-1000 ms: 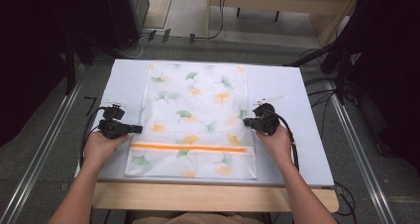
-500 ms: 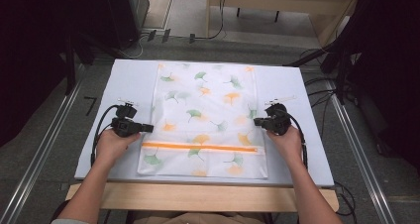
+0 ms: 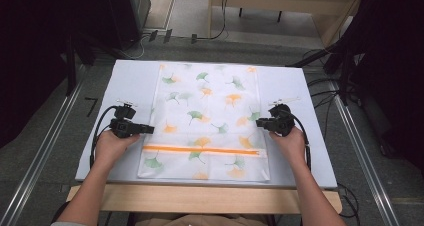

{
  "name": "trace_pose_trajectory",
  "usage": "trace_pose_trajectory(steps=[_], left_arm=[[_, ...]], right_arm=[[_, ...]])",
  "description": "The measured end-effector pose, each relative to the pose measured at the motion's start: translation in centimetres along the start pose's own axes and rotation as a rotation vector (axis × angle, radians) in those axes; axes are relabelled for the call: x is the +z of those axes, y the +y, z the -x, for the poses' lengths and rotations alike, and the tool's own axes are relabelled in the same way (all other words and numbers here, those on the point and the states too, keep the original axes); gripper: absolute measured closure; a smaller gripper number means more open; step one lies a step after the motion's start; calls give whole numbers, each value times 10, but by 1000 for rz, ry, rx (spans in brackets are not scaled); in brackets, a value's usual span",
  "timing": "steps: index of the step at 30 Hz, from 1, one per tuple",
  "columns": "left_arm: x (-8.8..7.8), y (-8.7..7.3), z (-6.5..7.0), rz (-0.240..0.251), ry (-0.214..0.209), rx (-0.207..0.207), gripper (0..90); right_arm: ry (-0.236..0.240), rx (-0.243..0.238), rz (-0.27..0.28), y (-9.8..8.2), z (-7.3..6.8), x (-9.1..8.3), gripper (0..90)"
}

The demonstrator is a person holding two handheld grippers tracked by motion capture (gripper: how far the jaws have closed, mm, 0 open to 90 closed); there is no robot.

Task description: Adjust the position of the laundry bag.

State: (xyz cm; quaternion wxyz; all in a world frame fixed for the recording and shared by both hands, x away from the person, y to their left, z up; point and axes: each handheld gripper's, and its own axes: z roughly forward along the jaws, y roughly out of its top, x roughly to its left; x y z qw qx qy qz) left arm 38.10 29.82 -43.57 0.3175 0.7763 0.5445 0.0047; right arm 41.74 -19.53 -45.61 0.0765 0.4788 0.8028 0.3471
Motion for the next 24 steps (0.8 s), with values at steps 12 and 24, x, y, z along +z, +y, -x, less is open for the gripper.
trace_pose_trajectory(steps=[12,24], left_arm=[[-19,3,15,83,0,74,457],[-18,4,30,51,-35,111,405]], right_arm=[[-16,3,33,1,-4,-11,618],[8,-14,6,-7,-11,-27,602]])
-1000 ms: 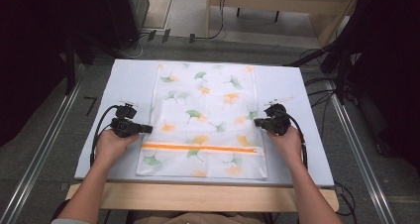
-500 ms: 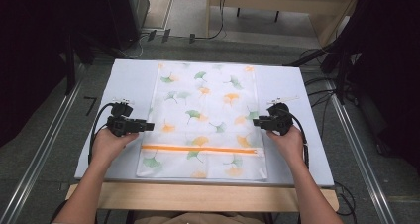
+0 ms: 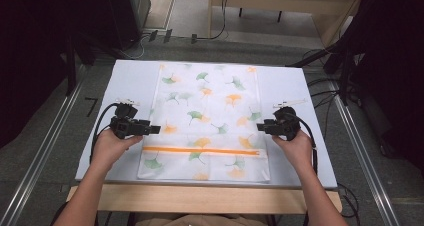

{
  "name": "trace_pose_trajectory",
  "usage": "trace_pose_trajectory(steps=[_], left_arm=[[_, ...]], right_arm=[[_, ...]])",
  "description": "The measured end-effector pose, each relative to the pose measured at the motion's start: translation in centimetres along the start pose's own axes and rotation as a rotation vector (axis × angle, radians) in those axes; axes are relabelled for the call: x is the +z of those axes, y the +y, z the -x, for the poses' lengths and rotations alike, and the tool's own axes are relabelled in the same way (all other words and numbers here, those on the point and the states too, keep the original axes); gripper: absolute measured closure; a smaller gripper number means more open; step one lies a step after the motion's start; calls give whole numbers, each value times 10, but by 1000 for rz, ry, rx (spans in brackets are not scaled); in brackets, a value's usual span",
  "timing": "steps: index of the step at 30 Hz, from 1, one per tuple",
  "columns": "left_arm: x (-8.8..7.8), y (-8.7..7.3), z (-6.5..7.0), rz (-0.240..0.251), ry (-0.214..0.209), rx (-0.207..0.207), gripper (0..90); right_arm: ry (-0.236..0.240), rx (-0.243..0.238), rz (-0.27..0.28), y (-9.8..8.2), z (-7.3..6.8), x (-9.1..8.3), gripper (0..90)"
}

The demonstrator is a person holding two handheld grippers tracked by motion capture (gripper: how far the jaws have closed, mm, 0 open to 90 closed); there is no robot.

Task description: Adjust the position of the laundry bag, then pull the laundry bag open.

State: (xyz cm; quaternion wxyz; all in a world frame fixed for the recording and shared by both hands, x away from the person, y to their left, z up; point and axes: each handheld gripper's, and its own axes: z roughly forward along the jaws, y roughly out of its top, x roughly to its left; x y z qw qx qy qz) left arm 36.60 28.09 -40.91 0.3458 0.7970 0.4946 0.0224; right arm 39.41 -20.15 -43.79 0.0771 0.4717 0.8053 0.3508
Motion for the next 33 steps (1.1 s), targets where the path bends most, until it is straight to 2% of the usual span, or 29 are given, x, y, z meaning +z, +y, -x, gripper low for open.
trace_pose_trajectory(steps=[7,9,14,24,33], left_arm=[[4,3,5,-8,-9,17,401],[6,4,7,-10,-10,33,396],[8,6,10,-8,-18,45,394],[14,13,19,-8,-39,74,396],[24,21,28,-15,-55,111,396]], right_arm=[[-13,22,-34,-8,-5,-11,626],[-15,16,-38,-10,-5,-13,636],[-11,45,-52,-18,-6,-21,655],[-7,67,-78,-29,-9,-24,690],[-10,88,-70,-43,-15,-38,715]])
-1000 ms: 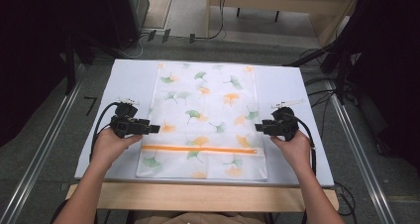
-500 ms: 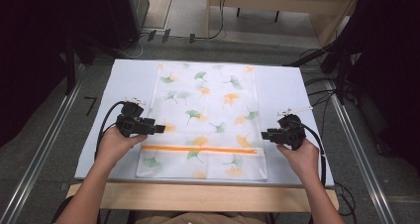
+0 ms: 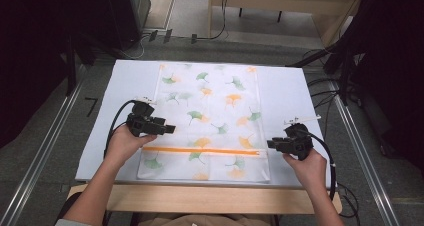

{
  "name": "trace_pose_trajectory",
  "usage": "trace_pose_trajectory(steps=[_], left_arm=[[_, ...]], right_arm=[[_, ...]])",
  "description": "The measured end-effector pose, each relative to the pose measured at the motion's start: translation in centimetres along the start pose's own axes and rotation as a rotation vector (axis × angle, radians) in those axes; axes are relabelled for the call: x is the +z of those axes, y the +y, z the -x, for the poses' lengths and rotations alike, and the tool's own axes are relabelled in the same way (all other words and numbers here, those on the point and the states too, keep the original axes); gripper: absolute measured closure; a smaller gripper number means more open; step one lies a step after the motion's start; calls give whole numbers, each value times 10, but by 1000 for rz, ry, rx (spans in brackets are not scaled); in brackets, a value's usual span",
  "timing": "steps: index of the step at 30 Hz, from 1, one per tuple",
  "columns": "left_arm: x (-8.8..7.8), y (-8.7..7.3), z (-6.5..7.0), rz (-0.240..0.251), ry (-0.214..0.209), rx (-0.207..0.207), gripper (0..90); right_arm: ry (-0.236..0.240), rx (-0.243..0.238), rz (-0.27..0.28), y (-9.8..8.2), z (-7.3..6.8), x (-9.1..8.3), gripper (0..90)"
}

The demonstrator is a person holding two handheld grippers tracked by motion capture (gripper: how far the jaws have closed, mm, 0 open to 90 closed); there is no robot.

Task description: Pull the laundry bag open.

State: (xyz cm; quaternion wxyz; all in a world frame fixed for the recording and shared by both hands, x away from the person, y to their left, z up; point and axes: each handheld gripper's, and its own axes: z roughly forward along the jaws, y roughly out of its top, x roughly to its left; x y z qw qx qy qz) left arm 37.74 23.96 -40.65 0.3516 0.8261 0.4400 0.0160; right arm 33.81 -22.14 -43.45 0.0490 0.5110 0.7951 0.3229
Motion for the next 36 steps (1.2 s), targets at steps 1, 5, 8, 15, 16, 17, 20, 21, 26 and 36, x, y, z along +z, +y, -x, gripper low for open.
trace_pose_trajectory(steps=[1,5,8,15,16,17,20,21,26,36], left_arm=[[1,1,0,-1,-1,5,397],[7,5,4,-12,-10,25,398],[10,7,6,-11,-13,34,398],[14,11,10,-14,-15,49,398],[14,11,10,-14,-15,49,398],[15,11,10,-11,-17,47,398],[16,11,10,-16,-18,52,398],[16,11,10,-16,-19,53,398],[16,11,10,-20,-16,53,398],[16,10,10,-23,-13,56,398]], right_arm=[[-6,1,-3,-1,0,0,727],[-13,0,-5,-5,0,3,771],[1,10,-13,-7,-1,4,829],[48,9,-37,-10,-11,12,900],[51,5,-44,-11,-11,14,900],[54,2,-59,-11,-12,17,900],[37,-3,-81,-11,-15,22,900],[36,-3,-83,-11,-15,23,900],[34,-5,-89,-11,-14,24,900],[92,-4,-102,-10,-24,31,900]])
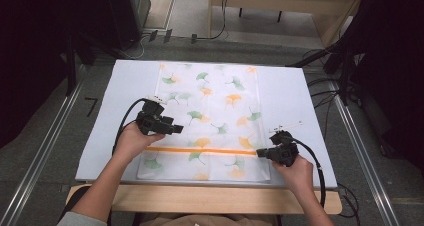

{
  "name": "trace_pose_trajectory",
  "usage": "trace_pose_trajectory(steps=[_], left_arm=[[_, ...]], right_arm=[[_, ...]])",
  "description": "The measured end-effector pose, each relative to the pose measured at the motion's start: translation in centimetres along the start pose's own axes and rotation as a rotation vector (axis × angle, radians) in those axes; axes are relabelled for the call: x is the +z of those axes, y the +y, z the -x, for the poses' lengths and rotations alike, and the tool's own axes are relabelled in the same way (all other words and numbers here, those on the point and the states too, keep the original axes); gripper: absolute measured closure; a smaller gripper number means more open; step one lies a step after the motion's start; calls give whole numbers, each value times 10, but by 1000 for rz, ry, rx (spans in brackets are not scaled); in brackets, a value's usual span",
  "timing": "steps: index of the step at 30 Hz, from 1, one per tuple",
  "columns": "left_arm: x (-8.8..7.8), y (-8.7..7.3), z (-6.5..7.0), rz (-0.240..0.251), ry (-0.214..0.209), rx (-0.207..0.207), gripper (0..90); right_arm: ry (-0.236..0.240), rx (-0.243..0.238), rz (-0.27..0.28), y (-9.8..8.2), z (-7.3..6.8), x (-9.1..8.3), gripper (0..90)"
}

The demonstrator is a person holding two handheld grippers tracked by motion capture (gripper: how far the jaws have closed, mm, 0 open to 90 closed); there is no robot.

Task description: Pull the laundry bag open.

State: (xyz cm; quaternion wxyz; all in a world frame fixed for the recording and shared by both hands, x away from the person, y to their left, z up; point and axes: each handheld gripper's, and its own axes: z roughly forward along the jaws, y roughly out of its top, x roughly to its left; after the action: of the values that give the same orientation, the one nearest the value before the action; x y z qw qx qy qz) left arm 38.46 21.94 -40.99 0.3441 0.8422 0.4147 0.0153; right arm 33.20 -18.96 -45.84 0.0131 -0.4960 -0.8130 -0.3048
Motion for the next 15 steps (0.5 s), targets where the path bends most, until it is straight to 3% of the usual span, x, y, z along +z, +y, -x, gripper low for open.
trace_pose_trajectory(steps=[5,9,12,15], left_arm=[[0,0,0,-1,2,0,398],[0,-1,-1,2,3,-7,398],[-1,-1,-1,1,4,-6,398],[-1,-1,-1,8,2,-6,398]], right_arm=[[0,-9,9,2,-4,2,900],[-28,-20,36,4,-3,-4,897],[-46,-11,39,3,0,-9,889],[-62,27,38,-2,7,-15,864]])
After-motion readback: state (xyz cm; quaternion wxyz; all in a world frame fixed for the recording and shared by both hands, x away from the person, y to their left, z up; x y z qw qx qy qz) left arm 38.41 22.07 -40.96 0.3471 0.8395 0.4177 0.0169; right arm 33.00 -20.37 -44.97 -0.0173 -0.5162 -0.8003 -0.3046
